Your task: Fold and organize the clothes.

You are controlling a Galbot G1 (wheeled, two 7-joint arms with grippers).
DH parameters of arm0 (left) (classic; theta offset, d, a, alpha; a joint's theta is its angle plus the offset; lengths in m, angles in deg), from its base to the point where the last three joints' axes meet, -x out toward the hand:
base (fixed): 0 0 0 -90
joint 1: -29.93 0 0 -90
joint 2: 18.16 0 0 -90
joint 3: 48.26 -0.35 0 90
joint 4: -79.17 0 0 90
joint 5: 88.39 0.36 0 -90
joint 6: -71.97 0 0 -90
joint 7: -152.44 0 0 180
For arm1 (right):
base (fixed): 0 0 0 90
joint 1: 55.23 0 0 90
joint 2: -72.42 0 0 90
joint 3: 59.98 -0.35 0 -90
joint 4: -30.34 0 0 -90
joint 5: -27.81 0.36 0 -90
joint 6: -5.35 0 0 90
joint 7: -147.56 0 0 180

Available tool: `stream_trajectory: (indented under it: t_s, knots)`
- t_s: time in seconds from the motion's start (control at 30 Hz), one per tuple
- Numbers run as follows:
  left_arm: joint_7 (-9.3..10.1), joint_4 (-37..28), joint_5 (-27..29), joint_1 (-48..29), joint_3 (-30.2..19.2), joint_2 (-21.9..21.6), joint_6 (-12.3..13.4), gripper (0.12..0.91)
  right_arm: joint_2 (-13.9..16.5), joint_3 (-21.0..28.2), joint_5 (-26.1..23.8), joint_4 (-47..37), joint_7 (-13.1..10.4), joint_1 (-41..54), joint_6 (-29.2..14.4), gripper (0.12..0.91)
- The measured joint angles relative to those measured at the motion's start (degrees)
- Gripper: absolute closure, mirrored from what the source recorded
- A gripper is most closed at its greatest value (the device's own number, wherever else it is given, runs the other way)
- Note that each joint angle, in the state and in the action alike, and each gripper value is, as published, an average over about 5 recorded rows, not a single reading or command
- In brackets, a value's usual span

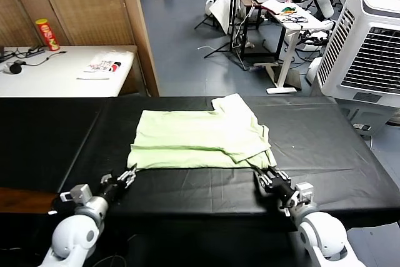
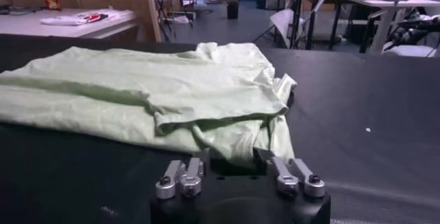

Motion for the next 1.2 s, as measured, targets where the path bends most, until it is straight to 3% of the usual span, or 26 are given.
stream_trajectory:
  t_s: [0.23, 0.33, 0.63, 1.0, 1.1, 1.2]
  knots:
    - [0.78, 1.0, -2.7, -0.1, -0.3, 0.1, -0.5, 0.839, 0.9, -0.8, 0.2, 1.9, -1.0, -1.0, 3.2, 0.901]
    - [1.63, 1.1, -0.8, 0.1, -0.5, 0.1, -0.6, 0.902, 1.6, -1.3, 0.2, 2.9, -1.4, -1.6, 4.5, 0.903]
    - [1.64, 3.5, 6.2, 3.6, -0.6, -1.5, -0.6, 0.904, 3.6, -3.1, 0.8, 5.7, -1.7, -4.8, 6.7, 0.903]
    - [2.73, 11.0, 7.5, 11.4, 0.5, -2.2, -1.4, 0.904, 3.3, -6.3, 0.8, 10.8, -1.9, -13.6, 7.2, 0.893]
    - [2.80, 12.6, 7.4, 13.3, 1.2, -2.7, -1.6, 0.904, 3.2, -7.2, 0.8, 12.3, -1.8, -15.7, 7.3, 0.799]
    - [3.07, 14.0, 7.4, 15.1, 2.0, -2.8, -2.2, 0.897, 3.3, -7.9, 0.9, 14.0, -1.8, -17.3, 7.7, 0.635]
